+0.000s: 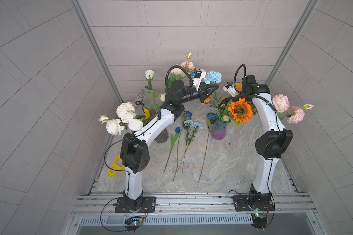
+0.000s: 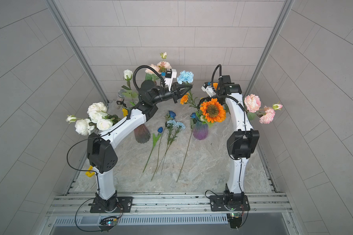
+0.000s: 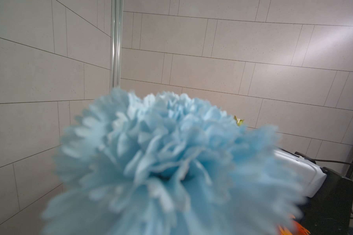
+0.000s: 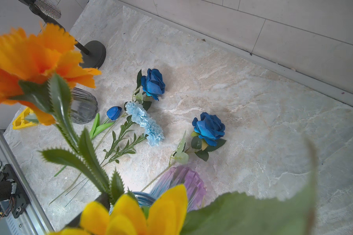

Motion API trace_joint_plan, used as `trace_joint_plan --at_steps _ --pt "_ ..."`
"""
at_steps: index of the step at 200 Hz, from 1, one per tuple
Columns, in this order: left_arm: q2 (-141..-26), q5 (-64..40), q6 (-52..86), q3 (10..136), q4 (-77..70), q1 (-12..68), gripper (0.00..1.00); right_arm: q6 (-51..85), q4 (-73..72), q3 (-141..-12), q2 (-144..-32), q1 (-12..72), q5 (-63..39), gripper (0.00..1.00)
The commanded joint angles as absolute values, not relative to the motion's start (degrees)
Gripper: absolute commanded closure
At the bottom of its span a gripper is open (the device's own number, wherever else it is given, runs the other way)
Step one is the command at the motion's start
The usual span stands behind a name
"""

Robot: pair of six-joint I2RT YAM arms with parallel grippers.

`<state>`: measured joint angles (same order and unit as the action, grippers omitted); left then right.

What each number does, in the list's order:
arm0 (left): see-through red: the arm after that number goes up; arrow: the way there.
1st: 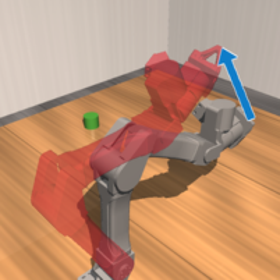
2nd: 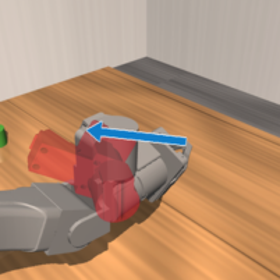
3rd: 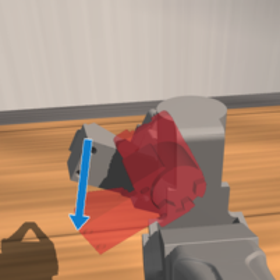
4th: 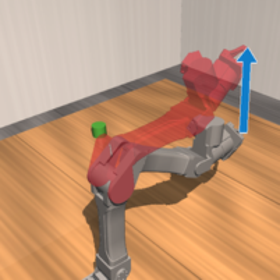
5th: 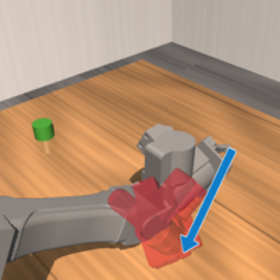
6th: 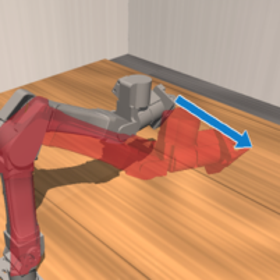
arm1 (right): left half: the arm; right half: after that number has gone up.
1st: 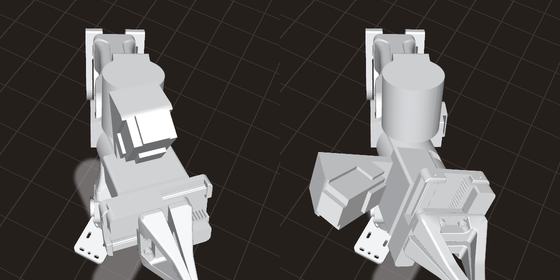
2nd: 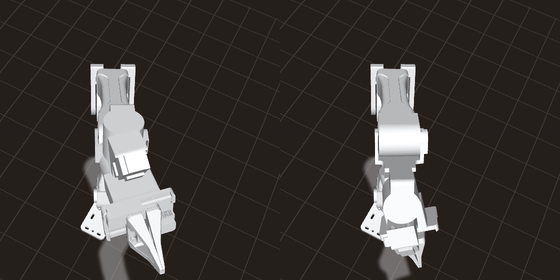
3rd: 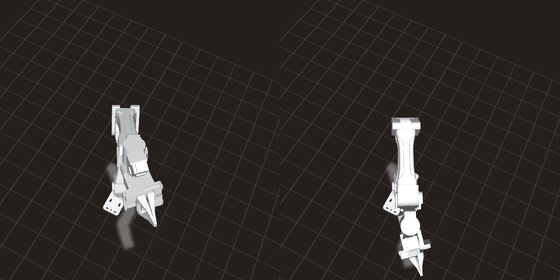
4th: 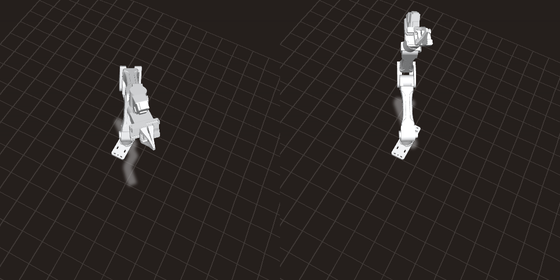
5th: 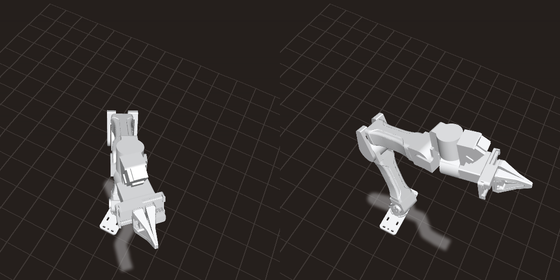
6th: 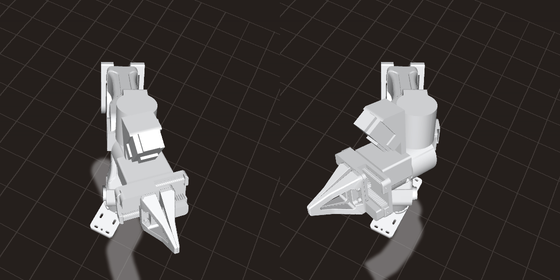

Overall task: Pick out blue flowers from the vase
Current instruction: Adjust the flower in the vase, then place the flower at the center of the board.

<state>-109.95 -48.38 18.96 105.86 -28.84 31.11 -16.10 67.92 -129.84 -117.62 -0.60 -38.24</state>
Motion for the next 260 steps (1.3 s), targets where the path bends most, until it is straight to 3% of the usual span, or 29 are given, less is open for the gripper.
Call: trace_joint_plan --at_steps 1,55,105,188,230,260 --pt "-104.8 -48.1 15.3 106.9 -25.4 28.7 0.99 -16.7 69.4 -129.1 -115.9 -1.0 -37.4 0.04" --pt "-94.6 -46.2 1.6 107.8 5.3 26.5 1.00 -15.1 66.9 -129.1 -114.2 -1.3 -37.2 0.04" --pt "-91.7 -44.0 -2.5 109.4 30.2 26.5 1.00 -11.5 58.6 -126.1 -108.9 -1.6 -37.6 0.04" --pt "-88.3 -39.4 5.3 91.7 29.2 29.1 1.00 -3.2 41.6 -119.3 -97.7 -1.8 -38.3 0.00" --pt "-96.1 -34.9 7.7 90.0 30.8 34.9 1.00 2.9 28.7 -110.2 -89.8 -1.7 -37.3 0.01" --pt "-104.2 -33.6 13.7 91.6 30.0 35.5 1.00 2.8 27.5 -108.8 -86.1 -0.4 -35.0 0.01"
